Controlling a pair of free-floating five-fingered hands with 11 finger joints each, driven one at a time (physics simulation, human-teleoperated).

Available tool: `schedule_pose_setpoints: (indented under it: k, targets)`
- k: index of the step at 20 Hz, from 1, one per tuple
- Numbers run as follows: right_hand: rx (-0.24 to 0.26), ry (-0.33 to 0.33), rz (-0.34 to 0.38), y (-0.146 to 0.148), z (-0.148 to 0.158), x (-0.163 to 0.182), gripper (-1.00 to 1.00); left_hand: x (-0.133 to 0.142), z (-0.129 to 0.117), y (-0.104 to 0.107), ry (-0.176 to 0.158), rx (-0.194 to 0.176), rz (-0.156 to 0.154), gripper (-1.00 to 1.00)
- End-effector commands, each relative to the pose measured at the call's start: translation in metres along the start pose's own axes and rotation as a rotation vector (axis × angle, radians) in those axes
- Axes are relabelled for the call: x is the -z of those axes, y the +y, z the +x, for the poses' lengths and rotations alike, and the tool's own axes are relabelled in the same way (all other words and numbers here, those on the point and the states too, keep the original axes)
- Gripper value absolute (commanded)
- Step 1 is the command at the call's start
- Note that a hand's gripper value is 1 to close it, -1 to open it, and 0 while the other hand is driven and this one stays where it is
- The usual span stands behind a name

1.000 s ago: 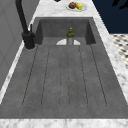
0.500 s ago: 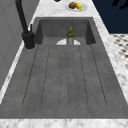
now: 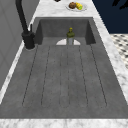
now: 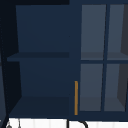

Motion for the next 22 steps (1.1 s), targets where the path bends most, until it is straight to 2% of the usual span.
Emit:
schedule_pose_setpoints:
  k: [1, 3, 4, 5, 6, 7, 8, 9, 10, 11, 12, 13, 18, 22]
  targets:
    - [0.000, 0.000, 0.000, 0.000, 0.000, 0.000, 0.00, -0.001, -0.002, 0.013, -0.004, 0.002, 0.001, -1.00]
    - [0.000, 0.000, 0.000, 0.000, 0.000, 0.000, 0.00, 0.002, -0.005, 0.020, 0.000, -0.001, 0.000, -1.00]
    - [0.000, 0.000, 0.000, 0.000, 0.000, 0.000, 0.00, 0.006, -0.008, 0.022, 0.007, 0.002, -0.022, -1.00]
    - [0.000, 0.000, 0.000, 0.000, 0.000, 0.000, 0.00, 0.007, -0.009, 0.024, 0.024, -0.013, -0.015, -1.00]
    - [0.000, 0.000, 0.000, 0.000, 0.000, 0.000, 0.00, 0.005, -0.010, 0.020, 0.026, -0.018, -0.011, -1.00]
    - [0.000, 0.000, 0.000, 0.000, 0.000, 0.000, 0.00, 0.003, -0.014, 0.016, 0.004, -0.010, -0.013, -1.00]
    - [0.000, 0.000, 0.000, 0.000, 0.000, 0.000, 0.00, 0.001, -0.017, 0.010, -0.001, 0.001, -0.013, -1.00]
    - [0.000, 0.000, 0.000, 0.000, 0.000, 0.000, 0.00, 0.004, -0.017, 0.002, -0.004, 0.005, -0.035, -1.00]
    - [0.000, 0.000, 0.000, 0.000, 0.000, 0.000, 0.00, 0.005, -0.020, -0.006, 0.009, 0.028, -0.059, -1.00]
    - [0.000, 0.000, 0.000, 0.000, 0.000, 0.000, 0.00, 0.005, -0.023, -0.009, 0.013, 0.055, -0.068, -1.00]
    - [0.000, 0.000, 0.000, 0.000, 0.000, 0.000, 0.00, 0.006, -0.028, -0.011, 0.016, 0.063, -0.081, -1.00]
    - [0.000, 0.000, 0.000, 0.000, 0.000, 0.000, 0.00, 0.004, -0.036, -0.012, 0.017, 0.065, -0.079, -1.00]
    - [0.000, 0.000, 0.000, 0.000, 0.000, 0.000, 0.00, 0.002, -0.052, -0.022, 0.020, 0.075, -0.142, -1.00]
    - [0.000, 0.000, 0.000, 0.000, 0.000, 0.000, 0.00, -0.001, -0.061, -0.032, 0.022, 0.076, -0.174, -1.00]
